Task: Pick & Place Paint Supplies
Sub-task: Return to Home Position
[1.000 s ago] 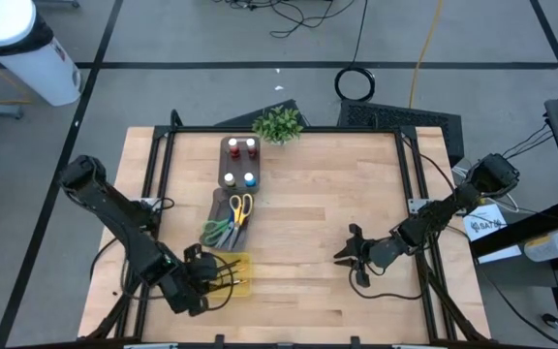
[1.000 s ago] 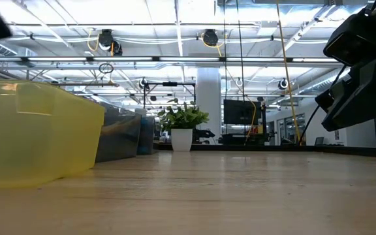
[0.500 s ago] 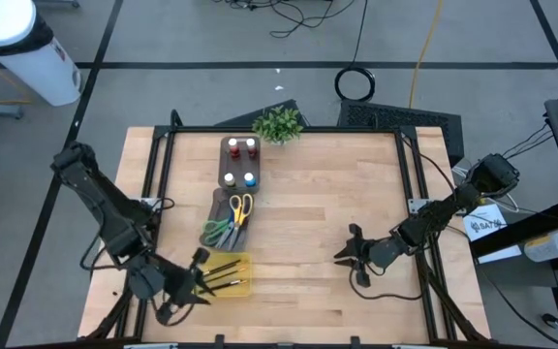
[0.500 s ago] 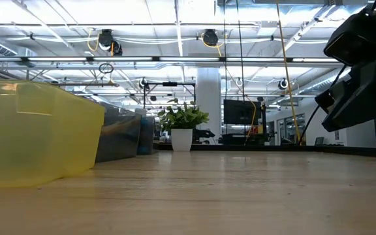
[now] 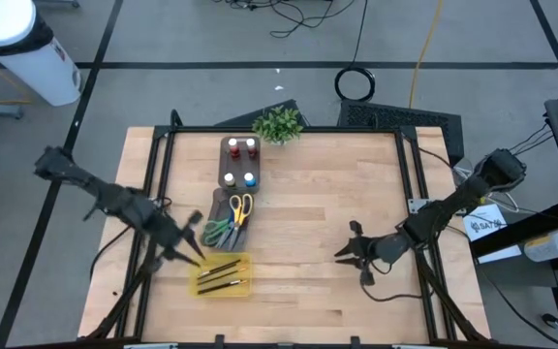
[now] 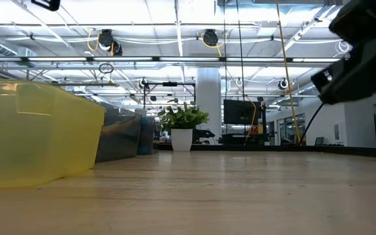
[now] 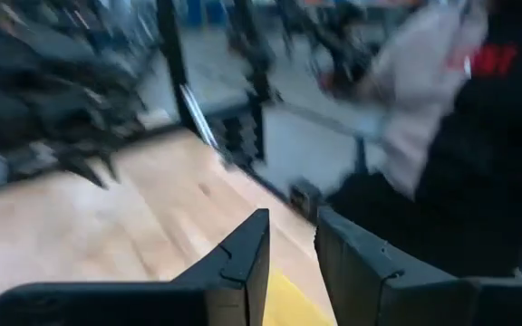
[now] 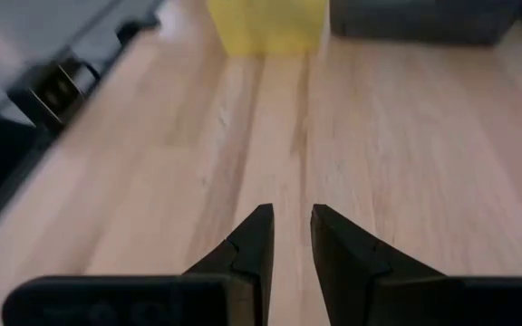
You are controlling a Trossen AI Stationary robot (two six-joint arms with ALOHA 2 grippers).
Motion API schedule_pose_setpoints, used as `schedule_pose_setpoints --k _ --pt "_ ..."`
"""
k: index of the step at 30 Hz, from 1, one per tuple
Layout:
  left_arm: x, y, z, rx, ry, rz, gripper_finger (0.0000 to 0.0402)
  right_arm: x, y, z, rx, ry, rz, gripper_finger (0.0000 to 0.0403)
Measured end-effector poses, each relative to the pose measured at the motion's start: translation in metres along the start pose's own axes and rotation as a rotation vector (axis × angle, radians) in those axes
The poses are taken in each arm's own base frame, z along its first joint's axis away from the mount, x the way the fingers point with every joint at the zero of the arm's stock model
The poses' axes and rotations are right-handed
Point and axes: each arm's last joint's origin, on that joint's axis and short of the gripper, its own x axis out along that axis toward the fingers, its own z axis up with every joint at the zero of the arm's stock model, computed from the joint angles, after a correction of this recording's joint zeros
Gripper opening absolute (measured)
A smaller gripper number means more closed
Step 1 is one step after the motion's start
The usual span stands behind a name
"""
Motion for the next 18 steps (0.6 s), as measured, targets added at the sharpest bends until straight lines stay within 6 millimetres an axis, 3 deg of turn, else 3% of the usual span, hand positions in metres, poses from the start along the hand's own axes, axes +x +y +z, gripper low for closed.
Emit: schedule_pose_setpoints --k 4,10,18 --pt "-0.03 0.007 -0.019 -0.007 -0.127 0.116 0.0104 -0.013 0.0 0.012 0.003 -0.068 0.024 0.0063" --pt "-0.053 0.014 -0.051 -0.046 -0.196 0.272 0.0104 -0.036 -0.005 0.023 -0.04 -0.156 0.046 0.0063" --pt "-0.06 0.02 -0.083 -0.099 -0.232 0.367 0.0104 -0.061 -0.028 -0.001 -0.02 -0.337 0.064 0.0064"
